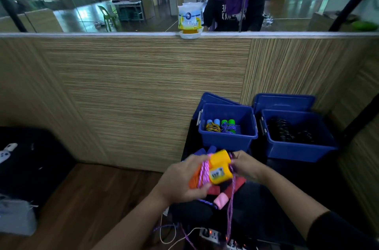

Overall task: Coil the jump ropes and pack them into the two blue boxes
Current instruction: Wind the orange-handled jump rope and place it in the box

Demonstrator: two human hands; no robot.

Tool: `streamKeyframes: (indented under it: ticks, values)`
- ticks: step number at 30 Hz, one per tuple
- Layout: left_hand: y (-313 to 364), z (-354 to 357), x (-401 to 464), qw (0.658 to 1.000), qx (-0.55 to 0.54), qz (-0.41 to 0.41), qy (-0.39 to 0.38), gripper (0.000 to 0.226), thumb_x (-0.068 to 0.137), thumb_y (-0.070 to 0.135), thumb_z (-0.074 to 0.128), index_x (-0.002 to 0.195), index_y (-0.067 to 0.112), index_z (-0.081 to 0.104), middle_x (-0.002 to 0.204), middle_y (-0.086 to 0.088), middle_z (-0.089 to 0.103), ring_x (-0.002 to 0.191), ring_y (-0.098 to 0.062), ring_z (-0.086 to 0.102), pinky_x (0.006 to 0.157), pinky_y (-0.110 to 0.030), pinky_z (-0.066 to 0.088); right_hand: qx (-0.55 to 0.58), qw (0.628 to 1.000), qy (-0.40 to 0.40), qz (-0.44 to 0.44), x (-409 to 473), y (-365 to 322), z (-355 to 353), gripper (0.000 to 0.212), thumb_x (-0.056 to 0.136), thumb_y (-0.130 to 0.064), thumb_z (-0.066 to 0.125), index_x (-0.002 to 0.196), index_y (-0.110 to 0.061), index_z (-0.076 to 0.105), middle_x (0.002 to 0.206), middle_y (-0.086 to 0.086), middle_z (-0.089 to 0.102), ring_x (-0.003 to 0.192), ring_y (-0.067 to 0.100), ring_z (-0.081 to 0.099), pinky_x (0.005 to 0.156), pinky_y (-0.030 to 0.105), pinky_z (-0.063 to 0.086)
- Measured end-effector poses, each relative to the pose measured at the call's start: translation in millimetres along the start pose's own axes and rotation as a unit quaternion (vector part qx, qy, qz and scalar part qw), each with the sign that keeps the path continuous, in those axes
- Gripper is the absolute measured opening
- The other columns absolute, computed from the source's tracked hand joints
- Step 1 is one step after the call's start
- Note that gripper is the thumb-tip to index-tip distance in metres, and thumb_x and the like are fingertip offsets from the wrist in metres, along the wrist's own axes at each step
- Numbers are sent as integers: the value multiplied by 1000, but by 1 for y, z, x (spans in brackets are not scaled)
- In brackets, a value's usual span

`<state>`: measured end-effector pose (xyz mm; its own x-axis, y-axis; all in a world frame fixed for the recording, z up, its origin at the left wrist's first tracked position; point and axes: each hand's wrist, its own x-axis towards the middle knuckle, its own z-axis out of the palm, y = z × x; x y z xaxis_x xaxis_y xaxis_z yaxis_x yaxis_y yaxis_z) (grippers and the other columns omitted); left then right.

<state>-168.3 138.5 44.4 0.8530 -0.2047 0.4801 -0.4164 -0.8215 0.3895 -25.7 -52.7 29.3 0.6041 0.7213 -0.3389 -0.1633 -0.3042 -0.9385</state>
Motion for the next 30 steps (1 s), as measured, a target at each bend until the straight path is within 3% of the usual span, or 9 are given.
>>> streamKeyframes:
  ticks: [3, 6, 9, 11, 15, 21, 24, 27, 30]
  values:
    - [-10, -10, 10, 986, -8, -123, 113, 61, 80, 53, 57, 134, 30, 41, 116, 6, 58, 92, -13, 62, 73, -31, 52, -52, 999, 8, -6, -13, 10, 21, 38, 90, -34, 59, 68, -4, 65, 46, 1, 48, 39, 11, 41, 46, 22, 39]
    - [-30, -18, 17, 940, 56, -280, 186, 69, 78, 66, 44, 133, 25, 48, 113, 2, 59, 92, -23, 64, 74, -37, 52, -171, 985, -13, -32, -26, 7, 42, 36, 98, -34, 47, 74, -12, 62, 51, -2, 51, 44, 11, 46, 49, 23, 39]
    - [-49, -19, 12, 912, 120, -363, 147, 80, 74, 73, 32, 133, 21, 51, 114, -5, 60, 92, -33, 65, 72, -41, 52, -428, 894, -57, -121, -40, -7, 62, 27, 99, -35, 42, 92, -14, 58, 75, 14, 60, 72, 27, 57, 66, 32, 42]
    - [-57, -11, 3, 925, 165, -334, 79, 78, 75, 71, 33, 130, 21, 54, 107, -7, 62, 81, -36, 67, 62, -41, 53, -481, 855, -70, -180, -48, -28, 76, 23, 99, -34, 41, 96, -16, 55, 86, 17, 62, 83, 34, 56, 70, 35, 42]
    - [-50, 18, -21, 964, 209, -161, -25, 60, 75, 61, 46, 122, 24, 53, 89, -3, 67, 46, -27, 62, 33, -30, 42, -455, 855, -20, -247, -31, -65, 69, 19, 97, -26, 46, 89, -15, 59, 89, 9, 66, 85, 27, 60, 72, 38, 47]
    - [-14, 26, -39, 995, 90, 3, -47, 55, 87, 54, 53, 129, 19, 48, 109, -1, 66, 82, -15, 66, 63, -24, 52, -368, 913, 16, -173, -6, -64, 26, 22, 95, -27, 53, 86, -12, 67, 79, -13, 61, 81, 6, 58, 76, 24, 44]
    - [7, 15, -36, 1000, 26, 10, 5, 60, 83, 48, 60, 133, 20, 45, 115, -2, 66, 93, -13, 65, 75, -21, 51, -279, 950, -14, -139, 0, -47, 10, 21, 88, -32, 64, 83, -12, 71, 80, -6, 65, 76, 5, 58, 73, 22, 45]
    - [15, 4, -29, 998, -17, -26, 51, 52, 88, 47, 55, 137, 31, 45, 118, -1, 60, 91, -15, 65, 72, -23, 52, -121, 989, 7, -80, 2, -31, 4, 21, 78, -29, 74, 73, -9, 69, 67, 14, 56, 60, 20, 48, 59, 30, 37]
    - [4, -2, -21, 989, -20, -95, 107, 47, 91, 49, 52, 136, 36, 47, 117, 6, 58, 89, -14, 65, 69, -30, 54, -103, 993, 7, -64, 1, -21, 15, 19, 92, -13, 58, 80, -1, 66, 52, 0, 41, 43, 8, 35, 47, 25, 28]
